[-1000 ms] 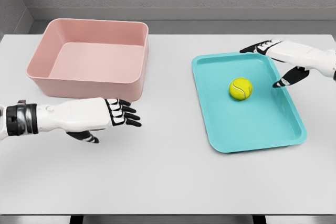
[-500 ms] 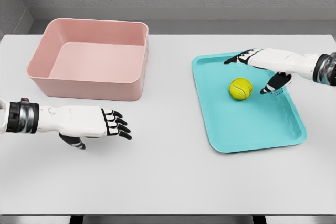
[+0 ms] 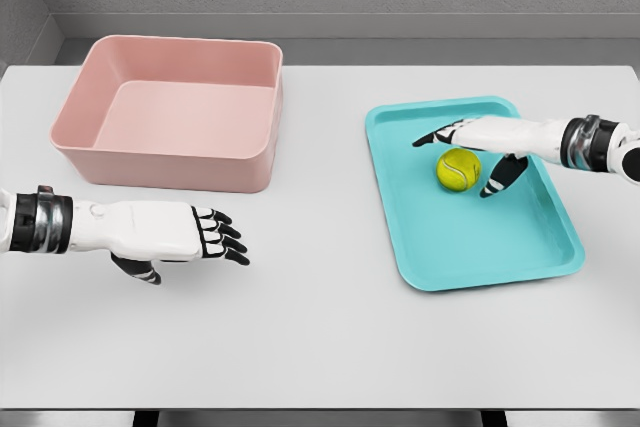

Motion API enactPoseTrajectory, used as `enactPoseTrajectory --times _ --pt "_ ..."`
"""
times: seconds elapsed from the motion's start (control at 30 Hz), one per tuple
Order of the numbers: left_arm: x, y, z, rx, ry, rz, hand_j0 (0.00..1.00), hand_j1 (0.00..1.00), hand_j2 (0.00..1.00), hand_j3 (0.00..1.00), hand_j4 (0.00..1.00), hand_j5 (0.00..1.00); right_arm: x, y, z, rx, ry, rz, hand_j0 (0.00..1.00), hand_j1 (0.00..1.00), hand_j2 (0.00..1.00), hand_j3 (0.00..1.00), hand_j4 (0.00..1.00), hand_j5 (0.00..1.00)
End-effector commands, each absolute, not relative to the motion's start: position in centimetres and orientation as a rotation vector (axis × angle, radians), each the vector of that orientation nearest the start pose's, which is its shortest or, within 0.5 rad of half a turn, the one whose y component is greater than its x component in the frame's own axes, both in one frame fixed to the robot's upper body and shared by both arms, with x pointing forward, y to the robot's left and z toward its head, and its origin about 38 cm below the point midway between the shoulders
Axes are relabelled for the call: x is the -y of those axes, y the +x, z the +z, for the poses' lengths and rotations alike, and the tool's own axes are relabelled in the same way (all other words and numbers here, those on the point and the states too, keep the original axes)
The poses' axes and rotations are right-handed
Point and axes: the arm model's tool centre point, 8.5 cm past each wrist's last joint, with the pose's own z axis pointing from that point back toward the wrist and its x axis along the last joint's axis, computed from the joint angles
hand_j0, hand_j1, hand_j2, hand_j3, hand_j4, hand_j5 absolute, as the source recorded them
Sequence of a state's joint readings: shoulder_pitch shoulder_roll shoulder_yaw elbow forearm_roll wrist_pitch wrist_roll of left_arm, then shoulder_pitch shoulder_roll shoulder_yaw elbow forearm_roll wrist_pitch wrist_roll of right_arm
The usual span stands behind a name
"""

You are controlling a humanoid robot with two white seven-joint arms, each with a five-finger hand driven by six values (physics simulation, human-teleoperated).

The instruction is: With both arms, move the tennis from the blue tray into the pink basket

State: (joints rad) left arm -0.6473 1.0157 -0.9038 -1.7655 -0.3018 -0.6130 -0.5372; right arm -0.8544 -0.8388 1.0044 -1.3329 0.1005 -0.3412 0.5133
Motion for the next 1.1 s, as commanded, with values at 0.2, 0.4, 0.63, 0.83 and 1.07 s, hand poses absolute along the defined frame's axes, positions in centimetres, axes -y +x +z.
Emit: enactPoseTrajectory --times 0.2,0.4,0.63,0.83,1.07 --pt "-26.3 34.8 19.4 -1.712 -0.087 3.090 1.00 1.00 1.00 1.00 1.00 1.00 30.5 46.3 17.7 1.175 -0.218 1.860 1.00 1.00 1.00 1.00 1.00 1.00" --pt "-26.3 34.8 19.4 -1.712 -0.087 3.090 1.00 1.00 1.00 1.00 1.00 1.00 30.5 46.5 16.9 1.161 -0.209 1.852 1.00 1.00 1.00 1.00 1.00 1.00" --pt "-26.3 34.9 19.5 -1.716 -0.096 3.086 1.00 1.00 1.00 1.00 1.00 1.00 30.3 46.7 16.7 1.159 -0.204 1.848 0.90 0.90 0.90 0.90 0.90 0.90" --pt "-26.4 34.9 19.6 -1.716 -0.100 3.087 1.00 1.00 1.00 1.00 1.00 1.00 30.2 46.6 16.4 1.154 -0.196 1.856 0.83 0.83 0.83 0.83 0.83 0.83" --pt "-26.4 35.0 19.7 -1.716 -0.102 3.086 1.00 1.00 1.00 1.00 1.00 1.00 30.2 46.5 16.2 1.146 -0.193 1.857 0.72 0.72 0.72 0.72 0.72 0.72"
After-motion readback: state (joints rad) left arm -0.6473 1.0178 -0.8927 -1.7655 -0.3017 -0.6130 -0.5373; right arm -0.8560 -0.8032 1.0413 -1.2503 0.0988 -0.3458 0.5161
